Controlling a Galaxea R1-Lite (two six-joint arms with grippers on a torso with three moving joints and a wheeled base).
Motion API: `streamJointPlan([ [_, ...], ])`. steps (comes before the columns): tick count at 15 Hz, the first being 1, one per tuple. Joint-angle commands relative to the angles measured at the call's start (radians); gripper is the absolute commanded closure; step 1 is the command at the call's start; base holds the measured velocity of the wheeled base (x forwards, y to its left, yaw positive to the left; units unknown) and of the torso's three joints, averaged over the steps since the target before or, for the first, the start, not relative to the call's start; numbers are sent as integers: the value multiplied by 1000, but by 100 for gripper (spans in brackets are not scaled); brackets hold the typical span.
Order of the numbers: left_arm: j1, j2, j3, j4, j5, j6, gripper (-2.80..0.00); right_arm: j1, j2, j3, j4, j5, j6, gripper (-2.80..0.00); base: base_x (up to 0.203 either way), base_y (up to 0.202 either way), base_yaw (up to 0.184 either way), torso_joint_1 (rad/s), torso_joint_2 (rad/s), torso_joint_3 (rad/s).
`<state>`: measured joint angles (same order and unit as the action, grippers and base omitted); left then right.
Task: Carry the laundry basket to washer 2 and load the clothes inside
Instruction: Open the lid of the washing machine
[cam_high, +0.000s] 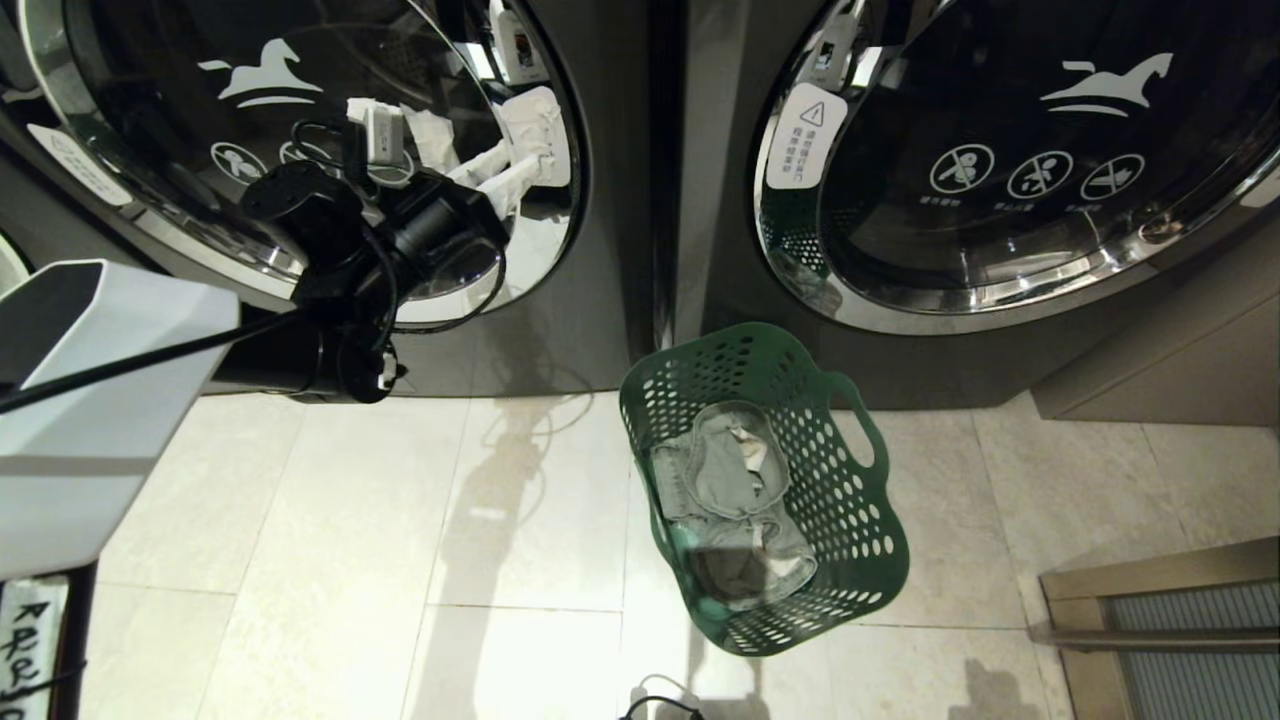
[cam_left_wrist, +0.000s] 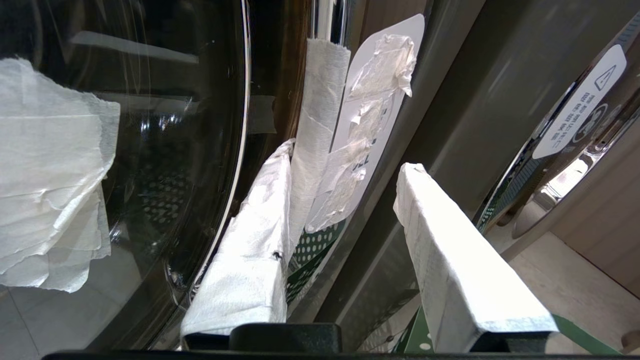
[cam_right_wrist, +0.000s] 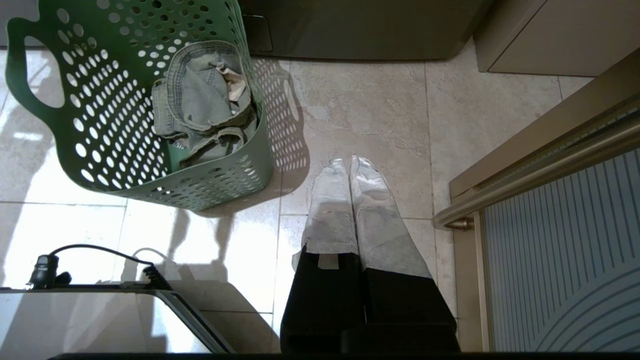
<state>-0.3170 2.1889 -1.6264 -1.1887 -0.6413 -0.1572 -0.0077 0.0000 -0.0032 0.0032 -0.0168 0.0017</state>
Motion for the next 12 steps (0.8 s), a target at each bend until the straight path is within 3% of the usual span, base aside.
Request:
streamJointPlan([
  [1, -144, -1, 1, -8, -6, -1, 0, 0, 2, 0, 0, 0, 0, 0, 0, 0, 0, 0, 0, 0],
  [6, -144, 53, -32, -1, -6, -1, 0, 0, 2, 0, 0, 0, 0, 0, 0, 0, 0, 0, 0, 0],
  [12, -137, 143, -202, 61, -27, 7, 0, 0, 2, 1, -2, 0, -1, 0, 0, 0, 0, 0, 0, 0],
])
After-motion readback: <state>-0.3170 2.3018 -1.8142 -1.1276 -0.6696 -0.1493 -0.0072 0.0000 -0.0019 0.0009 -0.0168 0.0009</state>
